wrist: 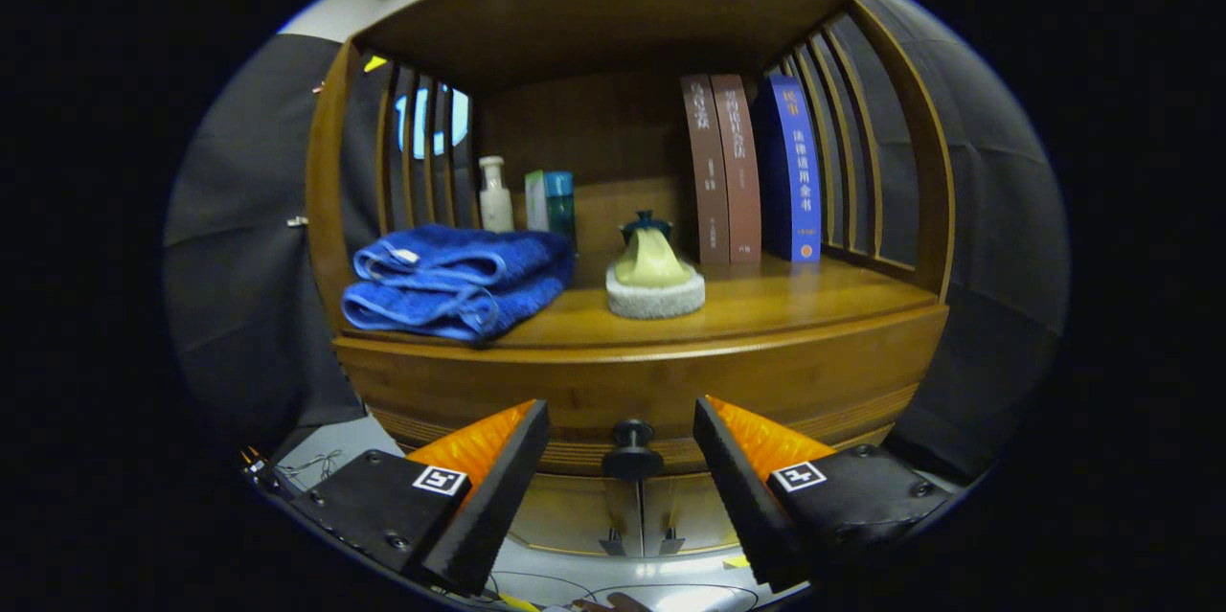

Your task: Pull open the drawer, take out the items inside it, and place them on the countertop above the cabinet.

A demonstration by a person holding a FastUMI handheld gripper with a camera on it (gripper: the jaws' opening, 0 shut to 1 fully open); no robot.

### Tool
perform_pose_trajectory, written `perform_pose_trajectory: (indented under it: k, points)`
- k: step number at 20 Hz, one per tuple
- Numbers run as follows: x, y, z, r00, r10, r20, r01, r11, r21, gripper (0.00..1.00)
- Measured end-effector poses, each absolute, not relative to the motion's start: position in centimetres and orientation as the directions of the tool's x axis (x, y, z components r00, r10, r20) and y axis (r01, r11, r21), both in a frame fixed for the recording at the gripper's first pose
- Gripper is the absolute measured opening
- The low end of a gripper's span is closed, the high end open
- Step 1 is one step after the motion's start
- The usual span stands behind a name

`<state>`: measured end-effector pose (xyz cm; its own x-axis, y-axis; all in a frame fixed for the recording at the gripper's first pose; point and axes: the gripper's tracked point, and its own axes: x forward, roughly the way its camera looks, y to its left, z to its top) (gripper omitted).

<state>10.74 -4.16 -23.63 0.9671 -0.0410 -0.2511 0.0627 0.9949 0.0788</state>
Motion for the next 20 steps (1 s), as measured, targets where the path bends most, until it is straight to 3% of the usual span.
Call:
perform_pose_trajectory:
  k: [9, 20]
  points:
    - [7.7, -5.5, -8.1, 0.996, -0.055, -0.066, 0.059, 0.996, 0.065, 0.99]
    - [2.0, -4.6, 1.1, 1.000, -0.020, -0.007, 0.020, 0.999, 0.026, 0.99]
